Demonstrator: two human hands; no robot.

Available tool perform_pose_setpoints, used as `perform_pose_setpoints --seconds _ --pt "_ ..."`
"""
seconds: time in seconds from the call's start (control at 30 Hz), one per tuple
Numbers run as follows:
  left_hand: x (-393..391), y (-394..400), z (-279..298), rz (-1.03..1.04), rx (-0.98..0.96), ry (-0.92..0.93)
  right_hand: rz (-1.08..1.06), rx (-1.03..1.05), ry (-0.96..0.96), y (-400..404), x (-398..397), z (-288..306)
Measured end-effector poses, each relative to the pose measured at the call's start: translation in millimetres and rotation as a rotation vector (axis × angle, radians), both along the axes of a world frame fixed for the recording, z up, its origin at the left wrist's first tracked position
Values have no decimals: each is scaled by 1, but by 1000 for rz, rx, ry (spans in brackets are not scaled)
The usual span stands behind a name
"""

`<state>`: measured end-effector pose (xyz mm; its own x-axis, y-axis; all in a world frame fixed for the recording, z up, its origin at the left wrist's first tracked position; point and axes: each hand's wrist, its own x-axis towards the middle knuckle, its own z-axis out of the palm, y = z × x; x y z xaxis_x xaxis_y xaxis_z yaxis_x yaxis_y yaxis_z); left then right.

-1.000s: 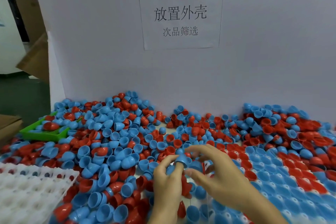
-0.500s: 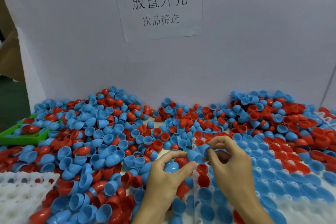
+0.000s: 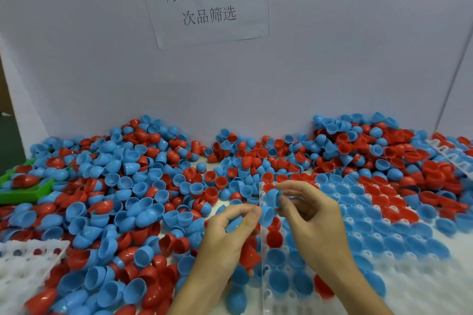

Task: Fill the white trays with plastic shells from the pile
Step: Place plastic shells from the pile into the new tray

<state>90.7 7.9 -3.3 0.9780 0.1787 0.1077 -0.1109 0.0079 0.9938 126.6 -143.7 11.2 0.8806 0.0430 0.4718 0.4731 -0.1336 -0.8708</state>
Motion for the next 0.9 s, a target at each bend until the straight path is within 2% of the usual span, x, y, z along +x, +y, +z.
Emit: perform_pose_setpoints --seconds 0.07,0.13,0.27,0.63,0.8,0.9 --pt "0 -1 -1 10 -33 14 18 6 31 1 0 -1" --pt "1 0 -1 39 -155 63 27 1 45 1 -1 -2" --pt "0 1 3 32 -288 82 38 -102 -20 1 -5 -1" --pt "1 -3 -7 -59 -116 86 40 -223 -55 -2 -4 -3" --pt "2 -8 -8 -62 -138 45 38 -218 -26 -7 -3 2" --pt "3 -6 -9 -63 -139 30 7 -287 23 -26 -1 10"
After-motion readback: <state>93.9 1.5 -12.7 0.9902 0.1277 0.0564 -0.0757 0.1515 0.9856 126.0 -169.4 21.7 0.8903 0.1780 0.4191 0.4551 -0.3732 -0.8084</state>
